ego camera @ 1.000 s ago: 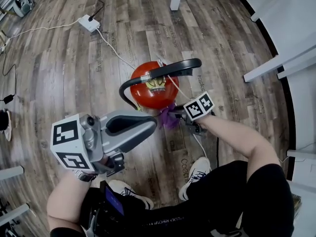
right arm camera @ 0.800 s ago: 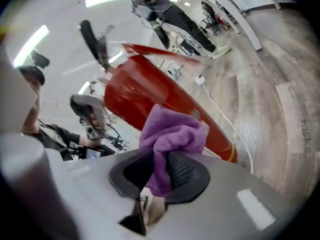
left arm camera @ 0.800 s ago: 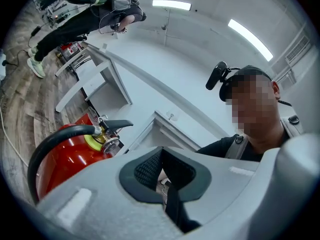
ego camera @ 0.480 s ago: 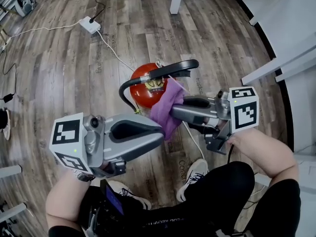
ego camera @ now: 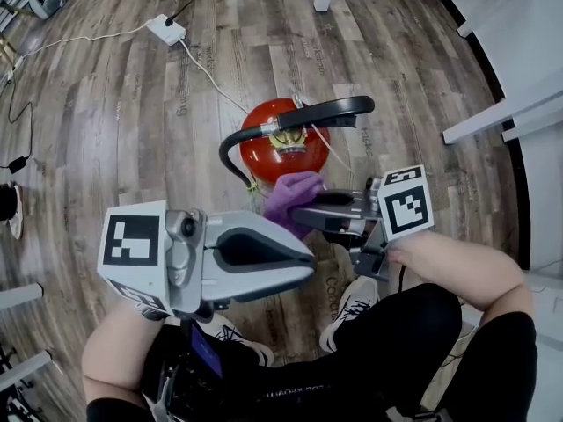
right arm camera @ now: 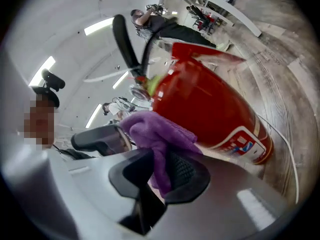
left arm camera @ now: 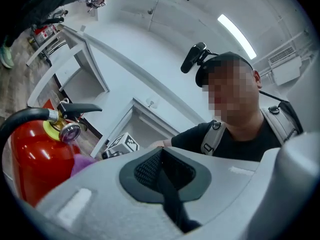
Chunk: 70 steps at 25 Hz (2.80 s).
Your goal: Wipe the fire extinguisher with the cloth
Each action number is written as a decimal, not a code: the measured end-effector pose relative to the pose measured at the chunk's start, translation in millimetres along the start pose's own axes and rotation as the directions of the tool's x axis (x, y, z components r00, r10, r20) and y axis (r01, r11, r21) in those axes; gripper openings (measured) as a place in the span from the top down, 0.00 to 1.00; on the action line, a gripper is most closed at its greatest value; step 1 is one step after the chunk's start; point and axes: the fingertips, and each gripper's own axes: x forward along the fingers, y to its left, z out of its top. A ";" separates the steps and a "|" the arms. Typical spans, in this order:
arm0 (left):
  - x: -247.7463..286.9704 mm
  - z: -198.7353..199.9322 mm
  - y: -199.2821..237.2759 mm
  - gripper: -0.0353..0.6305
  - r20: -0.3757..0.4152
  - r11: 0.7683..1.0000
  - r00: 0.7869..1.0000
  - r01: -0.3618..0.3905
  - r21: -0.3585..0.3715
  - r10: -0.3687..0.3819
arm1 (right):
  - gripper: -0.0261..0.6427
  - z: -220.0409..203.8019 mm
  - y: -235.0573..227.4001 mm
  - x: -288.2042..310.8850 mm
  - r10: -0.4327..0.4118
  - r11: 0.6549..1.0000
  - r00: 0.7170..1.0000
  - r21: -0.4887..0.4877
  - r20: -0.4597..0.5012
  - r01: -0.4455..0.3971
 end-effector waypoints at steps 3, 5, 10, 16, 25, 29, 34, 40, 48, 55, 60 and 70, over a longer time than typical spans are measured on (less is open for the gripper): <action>0.3 -7.1 0.0 0.95 -0.022 1.000 1.000 0.007 -0.005 -0.007 | 0.86 -24.4 -51.8 5.0 -0.086 0.994 0.995 0.061 -0.040 0.088; -1.0 -8.5 1.2 0.95 -0.023 1.000 1.000 0.005 -0.014 -0.006 | 0.86 -42.4 -92.0 9.2 -0.147 0.986 0.986 0.073 -0.078 0.152; -5.3 -11.8 8.2 0.95 -0.023 0.999 1.000 -0.015 -0.032 0.014 | 0.86 -90.7 -184.4 30.6 -0.292 0.954 0.933 0.010 -0.208 0.301; -10.4 -19.9 16.8 0.95 -0.038 0.996 0.998 -0.051 -0.070 0.048 | 0.86 -134.6 -285.9 40.8 -0.487 0.868 0.826 -0.054 -0.285 0.493; -14.6 -29.3 17.3 0.95 -0.056 0.994 0.997 -0.061 -0.092 0.056 | 0.86 -121.1 -244.5 40.1 -0.409 0.901 0.878 0.044 -0.248 0.432; -4.3 -36.8 7.2 0.95 -0.093 0.996 0.996 -0.003 -0.087 -0.005 | 0.86 -80.7 -157.8 42.5 -0.294 0.941 0.948 0.138 -0.119 0.309; 7.8 -32.5 -19.7 0.95 -0.090 0.989 0.986 0.133 -0.069 -0.139 | 0.86 -21.4 -41.5 43.3 -0.143 0.974 0.988 0.189 0.061 0.129; 10.1 -25.5 -73.9 0.95 -0.087 0.933 0.929 0.359 -0.029 -0.360 | 0.86 34.8 47.7 33.2 -0.018 0.982 0.971 0.186 0.240 -0.028; 11.8 -31.0 -84.0 0.95 -0.105 0.920 0.914 0.390 -0.040 -0.392 | 0.86 42.7 47.7 53.5 -0.017 0.981 0.950 0.187 0.312 -0.044; 4.9 -39.8 -81.8 0.95 -0.121 0.920 0.912 0.387 -0.060 -0.391 | 0.86 -21.4 -70.6 75.6 -0.291 0.938 0.944 0.241 0.154 0.250; 1.1 -41.9 -75.1 0.95 -0.119 0.926 0.918 0.371 -0.073 -0.378 | 0.86 -59.1 -145.9 96.1 -0.425 0.900 0.904 0.126 0.042 0.418; -3.1 -50.2 -68.5 0.95 -0.139 0.932 0.922 0.351 -0.089 -0.361 | 0.87 -133.4 -279.5 96.9 -0.655 0.755 0.753 -0.077 -0.061 0.651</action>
